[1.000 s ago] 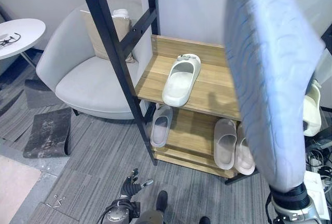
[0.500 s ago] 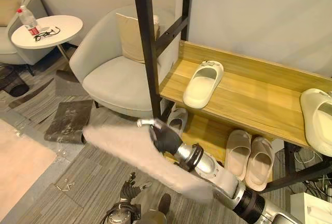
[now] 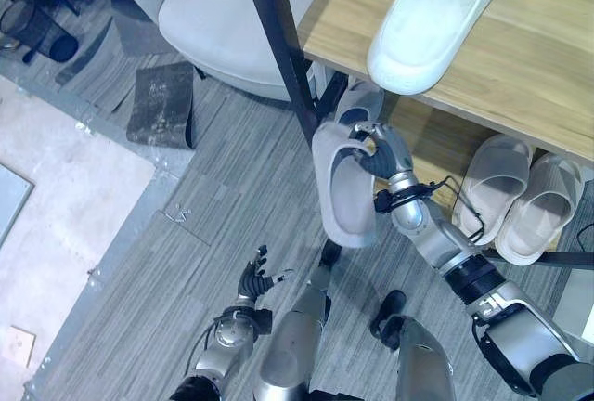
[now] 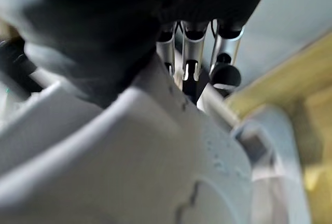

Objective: Arrange the slippers neatly on the shoe rack.

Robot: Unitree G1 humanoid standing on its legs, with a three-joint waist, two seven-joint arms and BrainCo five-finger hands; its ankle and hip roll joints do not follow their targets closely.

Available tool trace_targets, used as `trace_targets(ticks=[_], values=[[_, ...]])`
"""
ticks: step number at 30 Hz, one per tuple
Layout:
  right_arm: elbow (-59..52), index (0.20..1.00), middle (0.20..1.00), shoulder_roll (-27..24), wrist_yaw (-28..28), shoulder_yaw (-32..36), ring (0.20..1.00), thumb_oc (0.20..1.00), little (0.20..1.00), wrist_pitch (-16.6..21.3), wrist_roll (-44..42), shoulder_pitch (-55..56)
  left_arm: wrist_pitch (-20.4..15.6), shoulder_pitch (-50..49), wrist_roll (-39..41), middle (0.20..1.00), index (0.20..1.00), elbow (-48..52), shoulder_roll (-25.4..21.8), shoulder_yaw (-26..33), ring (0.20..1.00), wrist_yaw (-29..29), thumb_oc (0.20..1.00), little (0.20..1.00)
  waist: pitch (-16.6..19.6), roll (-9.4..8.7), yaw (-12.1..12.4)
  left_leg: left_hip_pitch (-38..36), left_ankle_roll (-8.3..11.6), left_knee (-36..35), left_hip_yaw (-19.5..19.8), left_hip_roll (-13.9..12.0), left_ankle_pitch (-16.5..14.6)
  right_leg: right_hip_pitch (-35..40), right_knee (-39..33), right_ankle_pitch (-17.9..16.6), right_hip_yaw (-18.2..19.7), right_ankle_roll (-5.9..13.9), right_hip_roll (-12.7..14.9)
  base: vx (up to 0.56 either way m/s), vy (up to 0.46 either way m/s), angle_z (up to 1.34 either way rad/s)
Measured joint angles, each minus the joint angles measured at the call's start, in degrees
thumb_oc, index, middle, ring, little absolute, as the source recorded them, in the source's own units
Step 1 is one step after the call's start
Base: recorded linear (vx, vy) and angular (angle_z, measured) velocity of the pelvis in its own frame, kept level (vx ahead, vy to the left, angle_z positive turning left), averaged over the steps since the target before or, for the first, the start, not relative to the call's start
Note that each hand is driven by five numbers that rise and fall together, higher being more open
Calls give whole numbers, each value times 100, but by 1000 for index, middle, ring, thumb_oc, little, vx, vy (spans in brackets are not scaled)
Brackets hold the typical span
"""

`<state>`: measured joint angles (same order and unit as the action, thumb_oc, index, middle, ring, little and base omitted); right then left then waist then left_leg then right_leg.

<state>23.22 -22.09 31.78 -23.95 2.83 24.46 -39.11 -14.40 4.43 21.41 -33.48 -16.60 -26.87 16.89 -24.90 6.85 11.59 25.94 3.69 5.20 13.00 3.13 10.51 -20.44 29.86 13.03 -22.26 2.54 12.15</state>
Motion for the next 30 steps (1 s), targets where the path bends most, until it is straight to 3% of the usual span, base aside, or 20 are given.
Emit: trace_targets(ticks=[4, 9, 11, 17, 28, 29, 30], values=[[916, 200, 200, -391, 650, 54, 200, 200, 200, -238, 371, -875, -163, 95, -2, 1000, 1000, 198, -35, -81, 1000, -15, 1000, 1000, -33, -44, -3, 410, -144, 561, -76, 188, -72, -412, 624, 268, 81, -8, 224, -41, 52, 7], [1931, 200, 200, -815, 1085, 165, 200, 200, 200, -500, 479, -1619, -220, 135, 1, 1000, 1000, 302, -136, -275, 1000, -37, 1000, 1000, -53, -76, 10, 739, -165, 884, -71, 237, -122, -687, 884, 359, 95, -38, 277, 19, 6, 4], [2443, 200, 200, -949, 1182, -58, 200, 200, 200, -574, 463, -1946, -254, 175, 1, 1000, 1000, 443, -166, -344, 1000, -60, 1000, 1000, -55, -80, 23, 964, -129, 1148, -54, 292, -334, -895, 1127, 483, 151, -39, 343, -10, 18, 5], [3009, 200, 200, -939, 1248, -275, 200, 200, 200, -557, 157, -2130, -259, 323, 11, 1000, 1000, 701, -247, -394, 1000, -57, 1000, 1000, -72, -104, 45, 1498, -134, 1571, -45, 409, -373, -1425, 1644, 651, 200, -202, 460, 4, 2, 5], [4268, 200, 200, -675, 1326, -448, 200, 200, 200, -555, -123, -2163, -268, 308, 19, 1000, 1000, 814, -315, -459, 1000, 64, 1000, 1000, -93, -99, 150, 1700, -131, 1659, 46, 505, -374, -1625, 1838, 699, 194, -226, 566, 6, 4, 4], [4347, 451, 451, -673, 1327, -468, 451, 451, 451, -555, -155, -2166, -268, 302, 19, 1000, 1000, 814, -348, -458, 1000, 67, 1000, 1000, -93, -99, 167, 1703, -131, 1657, 49, 526, -374, -1629, 1861, 719, 191, -222, 588, 1, 7, 10], [4451, 1000, 1000, -672, 1329, -470, 1000, 1000, 1000, -557, -166, -2184, -268, 301, 19, 1000, 1000, 814, -367, -457, 1000, 67, 1000, 1000, -93, -98, 174, 1704, -131, 1654, 52, 551, -374, -1637, 1887, 737, 191, -217, 620, -3, 1, 9]])
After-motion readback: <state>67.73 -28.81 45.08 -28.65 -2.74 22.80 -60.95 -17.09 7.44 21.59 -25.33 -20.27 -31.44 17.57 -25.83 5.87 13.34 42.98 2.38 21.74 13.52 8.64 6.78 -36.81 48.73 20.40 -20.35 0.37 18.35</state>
